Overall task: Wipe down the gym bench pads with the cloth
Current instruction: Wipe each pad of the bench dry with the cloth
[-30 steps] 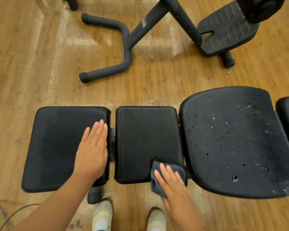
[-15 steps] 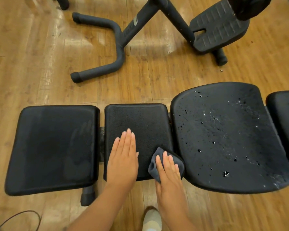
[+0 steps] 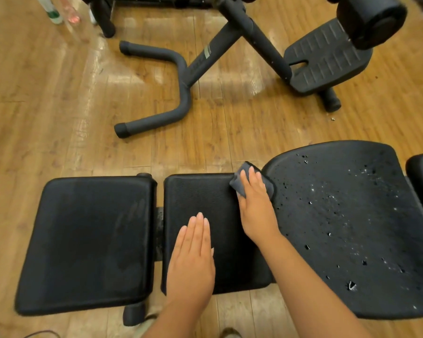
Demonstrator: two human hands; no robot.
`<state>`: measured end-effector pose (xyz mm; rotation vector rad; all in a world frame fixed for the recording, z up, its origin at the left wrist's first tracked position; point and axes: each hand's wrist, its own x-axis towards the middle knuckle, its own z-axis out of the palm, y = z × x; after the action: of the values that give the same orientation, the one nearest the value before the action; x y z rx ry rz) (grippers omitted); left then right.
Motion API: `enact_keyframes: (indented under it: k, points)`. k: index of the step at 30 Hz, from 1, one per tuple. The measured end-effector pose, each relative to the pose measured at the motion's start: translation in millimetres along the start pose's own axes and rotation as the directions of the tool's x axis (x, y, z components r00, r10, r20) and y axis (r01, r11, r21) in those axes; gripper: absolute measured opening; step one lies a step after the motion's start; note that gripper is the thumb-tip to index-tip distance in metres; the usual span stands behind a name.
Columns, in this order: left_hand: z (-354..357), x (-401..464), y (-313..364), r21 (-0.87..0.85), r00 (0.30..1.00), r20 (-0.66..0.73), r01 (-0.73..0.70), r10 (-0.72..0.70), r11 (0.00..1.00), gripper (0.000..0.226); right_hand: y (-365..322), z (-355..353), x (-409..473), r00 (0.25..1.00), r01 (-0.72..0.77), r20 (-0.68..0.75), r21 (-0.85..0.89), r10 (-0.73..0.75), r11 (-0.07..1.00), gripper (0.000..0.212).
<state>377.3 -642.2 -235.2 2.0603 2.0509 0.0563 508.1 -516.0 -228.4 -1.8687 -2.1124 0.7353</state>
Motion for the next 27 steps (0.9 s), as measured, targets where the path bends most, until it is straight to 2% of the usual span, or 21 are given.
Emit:
enact_keyframes:
  k: [5,10,13,18,20,23,27]
  points:
    - [-7,3,-5,-0.044,0.999,0.041,-0.010,0.011,0.999,0.056,-22,2,25,0.999,0.028,-0.026,-0.150,-0.033,0.988,0.049]
    - [-8,4,-22,-0.044,0.986,0.085,-0.138,0.141,0.989,0.055,-75,28,18,0.981,0.193,0.026,-0.105,-0.191,0.976,0.053]
    - [-11,8,-25,-0.045,0.976,0.026,-0.215,0.216,0.976,0.049,-108,43,15,0.958,0.282,0.068,-0.030,-0.279,0.959,0.054]
    - [-7,6,-24,-0.020,0.976,0.014,-0.216,0.216,0.976,0.049,-94,36,17,0.928,0.358,0.114,-0.007,-0.355,0.934,0.052]
    - [-4,4,-25,-0.011,0.981,0.012,-0.192,0.192,0.981,0.054,-76,24,17,0.937,0.336,0.092,0.020,-0.337,0.942,0.053]
    - [-3,3,-25,-0.013,0.981,-0.022,-0.191,0.191,0.981,0.060,-34,-1,12,0.972,0.229,0.056,-0.021,-0.228,0.973,0.057]
    - [0,2,-24,-0.034,0.986,-0.015,-0.168,0.167,0.985,0.055,7,-21,10,0.993,0.085,0.088,0.000,-0.084,0.996,0.054]
